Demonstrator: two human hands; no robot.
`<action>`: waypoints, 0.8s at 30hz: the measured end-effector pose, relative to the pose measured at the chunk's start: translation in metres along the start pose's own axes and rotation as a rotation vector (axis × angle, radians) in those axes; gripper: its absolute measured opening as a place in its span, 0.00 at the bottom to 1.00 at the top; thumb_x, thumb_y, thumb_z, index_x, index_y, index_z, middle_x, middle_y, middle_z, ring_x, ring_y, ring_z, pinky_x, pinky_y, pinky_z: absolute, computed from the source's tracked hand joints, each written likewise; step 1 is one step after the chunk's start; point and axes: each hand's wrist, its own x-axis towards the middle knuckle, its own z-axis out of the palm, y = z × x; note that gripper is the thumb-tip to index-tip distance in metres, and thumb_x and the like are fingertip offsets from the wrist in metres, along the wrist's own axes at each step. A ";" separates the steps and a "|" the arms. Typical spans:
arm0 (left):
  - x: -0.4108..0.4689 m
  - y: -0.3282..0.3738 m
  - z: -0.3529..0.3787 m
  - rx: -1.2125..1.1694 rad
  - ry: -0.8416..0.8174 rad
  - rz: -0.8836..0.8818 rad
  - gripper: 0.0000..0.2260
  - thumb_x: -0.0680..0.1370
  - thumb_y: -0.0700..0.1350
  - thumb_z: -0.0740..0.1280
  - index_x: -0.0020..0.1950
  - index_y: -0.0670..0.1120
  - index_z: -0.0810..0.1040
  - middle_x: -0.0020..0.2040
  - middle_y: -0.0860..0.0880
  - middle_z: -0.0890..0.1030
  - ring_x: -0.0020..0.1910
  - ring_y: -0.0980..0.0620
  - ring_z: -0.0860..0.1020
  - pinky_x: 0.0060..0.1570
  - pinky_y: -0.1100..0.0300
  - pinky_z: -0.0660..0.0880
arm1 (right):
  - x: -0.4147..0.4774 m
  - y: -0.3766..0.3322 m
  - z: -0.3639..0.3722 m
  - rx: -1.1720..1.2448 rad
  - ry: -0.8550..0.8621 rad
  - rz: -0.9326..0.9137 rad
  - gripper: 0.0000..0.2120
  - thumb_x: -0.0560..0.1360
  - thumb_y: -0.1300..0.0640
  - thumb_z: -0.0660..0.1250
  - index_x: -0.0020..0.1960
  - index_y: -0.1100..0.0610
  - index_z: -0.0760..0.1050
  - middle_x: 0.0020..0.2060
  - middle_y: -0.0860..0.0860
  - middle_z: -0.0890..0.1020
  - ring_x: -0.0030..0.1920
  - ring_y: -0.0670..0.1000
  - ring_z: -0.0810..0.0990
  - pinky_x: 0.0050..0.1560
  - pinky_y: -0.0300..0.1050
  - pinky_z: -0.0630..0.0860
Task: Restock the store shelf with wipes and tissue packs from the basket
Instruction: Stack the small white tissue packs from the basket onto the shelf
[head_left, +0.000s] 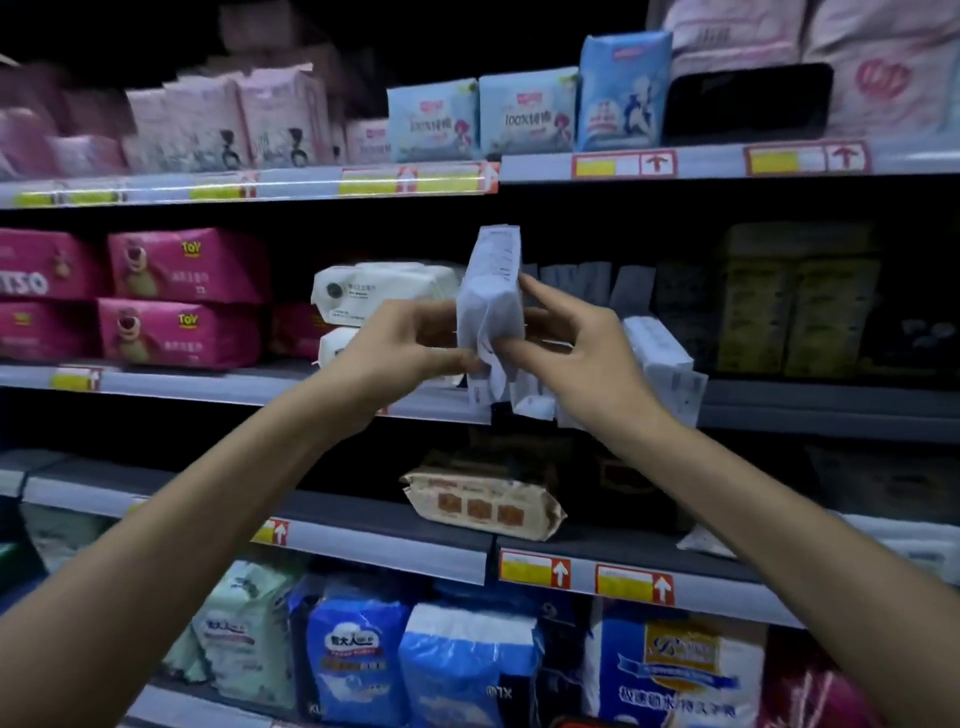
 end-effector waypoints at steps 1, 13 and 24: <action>0.012 -0.003 -0.002 -0.020 0.006 -0.001 0.16 0.75 0.31 0.74 0.60 0.44 0.85 0.52 0.52 0.89 0.54 0.58 0.85 0.51 0.67 0.79 | 0.012 0.003 0.000 -0.022 0.017 0.015 0.32 0.77 0.59 0.74 0.78 0.52 0.67 0.67 0.47 0.80 0.65 0.44 0.79 0.65 0.41 0.78; 0.086 -0.058 0.031 0.230 0.453 -0.134 0.07 0.75 0.40 0.76 0.37 0.47 0.84 0.33 0.52 0.83 0.35 0.58 0.80 0.39 0.58 0.77 | 0.090 0.066 0.022 -0.322 0.139 0.168 0.13 0.75 0.60 0.74 0.59 0.54 0.83 0.48 0.51 0.88 0.51 0.52 0.85 0.52 0.56 0.84; 0.047 -0.031 0.025 0.377 0.356 -0.200 0.18 0.74 0.39 0.73 0.65 0.49 0.83 0.49 0.53 0.83 0.50 0.51 0.83 0.54 0.48 0.82 | 0.065 0.028 -0.002 -0.442 0.023 0.230 0.22 0.76 0.65 0.71 0.69 0.56 0.77 0.56 0.54 0.83 0.56 0.53 0.82 0.48 0.42 0.78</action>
